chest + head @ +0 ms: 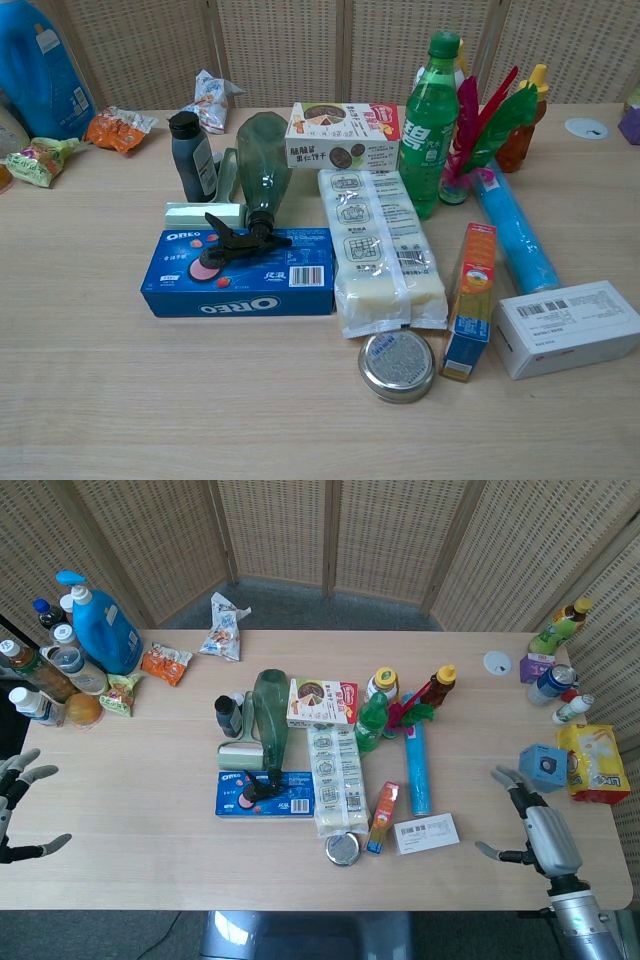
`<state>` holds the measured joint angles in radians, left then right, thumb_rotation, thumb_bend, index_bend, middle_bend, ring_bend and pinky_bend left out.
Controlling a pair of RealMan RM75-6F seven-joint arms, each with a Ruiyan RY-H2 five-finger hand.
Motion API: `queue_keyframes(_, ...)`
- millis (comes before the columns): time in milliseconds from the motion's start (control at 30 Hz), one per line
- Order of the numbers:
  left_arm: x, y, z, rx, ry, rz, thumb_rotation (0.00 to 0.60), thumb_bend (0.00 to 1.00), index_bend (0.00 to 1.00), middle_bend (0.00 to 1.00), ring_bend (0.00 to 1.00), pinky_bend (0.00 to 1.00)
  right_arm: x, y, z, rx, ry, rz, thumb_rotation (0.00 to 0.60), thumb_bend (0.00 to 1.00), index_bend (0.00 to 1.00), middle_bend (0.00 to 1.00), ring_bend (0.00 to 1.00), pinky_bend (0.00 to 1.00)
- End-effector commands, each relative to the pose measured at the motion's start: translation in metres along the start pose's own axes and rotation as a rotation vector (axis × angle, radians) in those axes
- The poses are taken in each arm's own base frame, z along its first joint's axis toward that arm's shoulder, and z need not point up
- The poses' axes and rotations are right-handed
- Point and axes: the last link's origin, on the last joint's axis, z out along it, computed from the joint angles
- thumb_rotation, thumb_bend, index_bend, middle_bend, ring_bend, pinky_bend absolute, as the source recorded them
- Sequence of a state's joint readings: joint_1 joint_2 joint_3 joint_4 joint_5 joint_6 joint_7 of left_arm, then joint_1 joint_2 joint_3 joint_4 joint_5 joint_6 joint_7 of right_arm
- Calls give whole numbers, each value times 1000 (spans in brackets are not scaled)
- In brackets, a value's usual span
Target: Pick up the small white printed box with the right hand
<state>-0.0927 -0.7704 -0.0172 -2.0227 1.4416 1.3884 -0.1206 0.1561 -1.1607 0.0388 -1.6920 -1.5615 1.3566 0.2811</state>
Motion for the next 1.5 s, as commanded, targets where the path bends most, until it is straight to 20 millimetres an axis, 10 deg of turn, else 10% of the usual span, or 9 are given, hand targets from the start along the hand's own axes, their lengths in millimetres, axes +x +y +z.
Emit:
queue_keyframes(33,-2,1,0,-1,-4,3,600,0,215,0,0,0,-12,-5,4,33,-74,-71,600,0,0,0,0,171)
queue_keyframes(1500,-9,-1,7,25,-19,30,600,0,215,0,0,0,-93,-4,40,50,-369,-314,600,0,0,0,0,35)
